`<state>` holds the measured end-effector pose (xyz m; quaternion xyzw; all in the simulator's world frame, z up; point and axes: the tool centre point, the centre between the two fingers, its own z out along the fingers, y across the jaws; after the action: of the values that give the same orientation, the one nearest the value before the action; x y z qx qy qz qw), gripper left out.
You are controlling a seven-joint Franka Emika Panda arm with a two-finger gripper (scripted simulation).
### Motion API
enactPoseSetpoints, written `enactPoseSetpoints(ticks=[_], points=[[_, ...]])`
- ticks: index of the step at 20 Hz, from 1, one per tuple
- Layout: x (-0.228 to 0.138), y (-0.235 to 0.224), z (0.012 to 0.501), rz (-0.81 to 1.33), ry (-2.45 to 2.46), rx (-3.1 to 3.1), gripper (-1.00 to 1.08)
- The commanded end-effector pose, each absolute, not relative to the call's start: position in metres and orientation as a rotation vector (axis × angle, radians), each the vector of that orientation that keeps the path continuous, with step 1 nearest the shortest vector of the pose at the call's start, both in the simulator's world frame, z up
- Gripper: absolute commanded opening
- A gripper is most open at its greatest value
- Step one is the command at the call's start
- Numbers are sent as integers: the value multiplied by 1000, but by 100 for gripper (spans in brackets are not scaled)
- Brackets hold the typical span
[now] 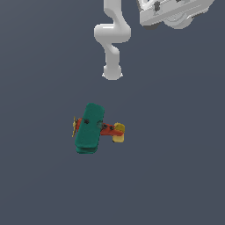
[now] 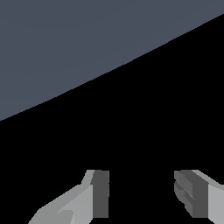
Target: Pick up the object and move it to a goal position.
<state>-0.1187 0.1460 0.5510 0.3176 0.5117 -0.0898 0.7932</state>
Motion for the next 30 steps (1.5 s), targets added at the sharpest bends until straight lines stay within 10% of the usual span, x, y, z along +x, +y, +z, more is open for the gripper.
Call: enactPoseSetpoints(ticks=[1, 30], points=[[-118, 154, 544, -241, 1103, 605, 28], [-100, 178, 457, -619, 1135, 78, 28]])
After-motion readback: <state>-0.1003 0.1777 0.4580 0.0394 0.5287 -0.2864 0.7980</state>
